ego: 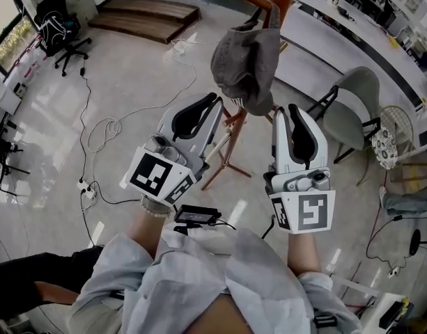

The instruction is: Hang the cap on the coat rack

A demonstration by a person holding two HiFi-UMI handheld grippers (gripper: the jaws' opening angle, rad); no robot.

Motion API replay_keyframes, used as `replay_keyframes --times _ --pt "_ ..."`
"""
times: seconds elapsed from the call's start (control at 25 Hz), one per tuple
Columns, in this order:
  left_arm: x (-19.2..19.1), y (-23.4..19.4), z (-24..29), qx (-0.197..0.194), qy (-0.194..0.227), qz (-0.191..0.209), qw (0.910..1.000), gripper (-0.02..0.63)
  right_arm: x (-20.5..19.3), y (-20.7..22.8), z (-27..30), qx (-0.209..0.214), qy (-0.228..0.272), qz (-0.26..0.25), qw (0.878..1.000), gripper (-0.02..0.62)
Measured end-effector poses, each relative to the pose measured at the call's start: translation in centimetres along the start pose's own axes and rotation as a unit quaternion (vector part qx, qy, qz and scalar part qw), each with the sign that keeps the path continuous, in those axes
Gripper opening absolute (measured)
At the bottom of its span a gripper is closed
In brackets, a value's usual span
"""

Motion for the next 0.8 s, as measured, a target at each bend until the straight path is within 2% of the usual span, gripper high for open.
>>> replay_keyframes --times 0.44,0.8 --pt "0.3 0.9 -3.0 0.008 -0.02 0.005 0.9998 0.031 -0.4 -1.5 -1.6 0.012 -0.018 0.012 1.0 0.03" --pt "-0.9 1.2 -4.8 0.011 -0.043 -0.015 0.9989 0.02 -1.7 -2.1 -2.5 0.013 -0.037 0.028 0.999 0.008"
Point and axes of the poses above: the fingertips, and each gripper's own axes: z forward along the fingers, y to its right, x out of its top, the point moved 5 cm from there along -z, backward along the fingers, and after that the axes turned 7 degrees about x, right-handed, at the moved point
